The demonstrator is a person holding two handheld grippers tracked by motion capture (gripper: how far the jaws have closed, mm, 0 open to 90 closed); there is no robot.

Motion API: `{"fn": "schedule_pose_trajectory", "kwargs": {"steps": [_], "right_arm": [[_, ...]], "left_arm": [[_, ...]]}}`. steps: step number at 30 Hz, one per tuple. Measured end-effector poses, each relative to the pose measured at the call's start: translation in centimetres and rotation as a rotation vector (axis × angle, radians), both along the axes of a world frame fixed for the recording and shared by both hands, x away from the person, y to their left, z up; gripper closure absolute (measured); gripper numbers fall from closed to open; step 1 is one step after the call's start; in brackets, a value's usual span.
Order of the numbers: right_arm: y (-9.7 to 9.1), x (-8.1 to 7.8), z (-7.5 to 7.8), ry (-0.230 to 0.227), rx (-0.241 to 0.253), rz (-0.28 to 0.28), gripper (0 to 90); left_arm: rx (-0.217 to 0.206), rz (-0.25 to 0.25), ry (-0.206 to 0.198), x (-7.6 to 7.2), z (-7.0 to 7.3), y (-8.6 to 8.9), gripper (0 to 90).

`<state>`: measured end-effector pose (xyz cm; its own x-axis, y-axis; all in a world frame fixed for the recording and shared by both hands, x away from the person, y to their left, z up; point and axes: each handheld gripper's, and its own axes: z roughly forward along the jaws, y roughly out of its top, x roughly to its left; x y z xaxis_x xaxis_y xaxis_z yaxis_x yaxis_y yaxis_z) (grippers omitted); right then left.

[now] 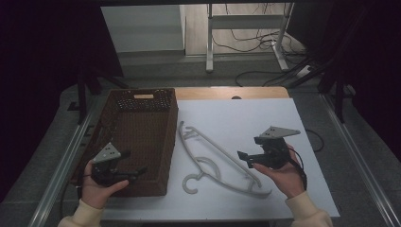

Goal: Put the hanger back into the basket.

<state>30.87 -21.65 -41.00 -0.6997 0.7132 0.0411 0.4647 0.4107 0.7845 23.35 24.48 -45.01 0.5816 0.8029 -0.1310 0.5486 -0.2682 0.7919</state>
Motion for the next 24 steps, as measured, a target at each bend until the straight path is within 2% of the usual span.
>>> {"fn": "schedule_pose_trajectory", "kwargs": {"steps": [11,24], "right_arm": [[2.5,1.0,-0.3,0.036,-0.008,0.032,20.9],[5.2,2.3,-2.2,0.109,-0.073,0.063,24.5]], "left_arm": [[-0.003,0.001,-0.001,0.0,0.1,0.1,14.4],[0.001,-0.007,0.008,0.1,-0.2,0.0,14.4]]}}
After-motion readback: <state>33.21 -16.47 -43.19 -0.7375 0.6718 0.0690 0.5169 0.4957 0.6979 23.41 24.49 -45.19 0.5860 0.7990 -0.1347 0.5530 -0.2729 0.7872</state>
